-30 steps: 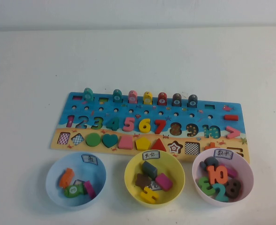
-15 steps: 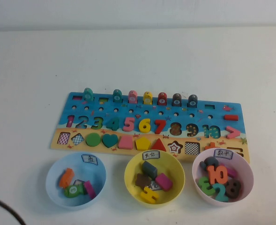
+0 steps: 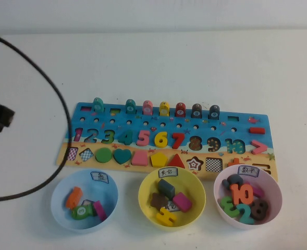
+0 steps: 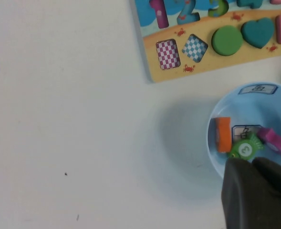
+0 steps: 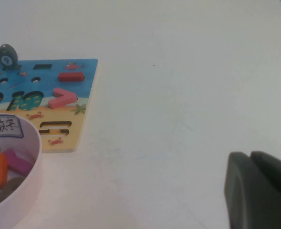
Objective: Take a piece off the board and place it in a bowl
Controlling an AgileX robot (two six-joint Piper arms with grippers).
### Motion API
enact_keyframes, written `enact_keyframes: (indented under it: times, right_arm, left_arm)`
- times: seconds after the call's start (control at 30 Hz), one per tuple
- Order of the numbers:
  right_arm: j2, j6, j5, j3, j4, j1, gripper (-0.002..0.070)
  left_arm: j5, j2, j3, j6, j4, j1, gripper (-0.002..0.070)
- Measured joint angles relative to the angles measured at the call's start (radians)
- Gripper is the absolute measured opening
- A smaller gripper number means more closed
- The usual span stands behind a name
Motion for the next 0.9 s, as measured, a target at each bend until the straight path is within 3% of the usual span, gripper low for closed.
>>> enact_keyframes:
  times: [0.27,0.43,0.67,0.77,0.9]
  right_arm:
    - [0.0,0.0,0.0,0.0,0.0,0.0,-0.0017]
    - [0.0,0.0,0.0,0.0,0.0,0.0,-0.0017]
    - [0.0,0.0,0.0,0.0,0.0,0.0,-0.0017]
    - [0.0,0.0,0.0,0.0,0.0,0.0,-0.0017]
    - [0.0,0.0,0.0,0.0,0.0,0.0,-0.0017]
  left_arm:
    - [0.0,0.365,-0.168,-0.007,0.099,-0.221,-0.0003]
    - [-0.005,0.525,-0.272,-0.027,0.091,-0.277,-0.0003]
    - [-0.011,0.641,-0.302,-0.032,0.074,-0.286,0.0003]
    - [-0.013,0.663,-0.302,-0.032,0.058,-0.286,0.0061]
    - [-0.013,0.68,-0.304,-0.034,0.049,-0.286,0.0251]
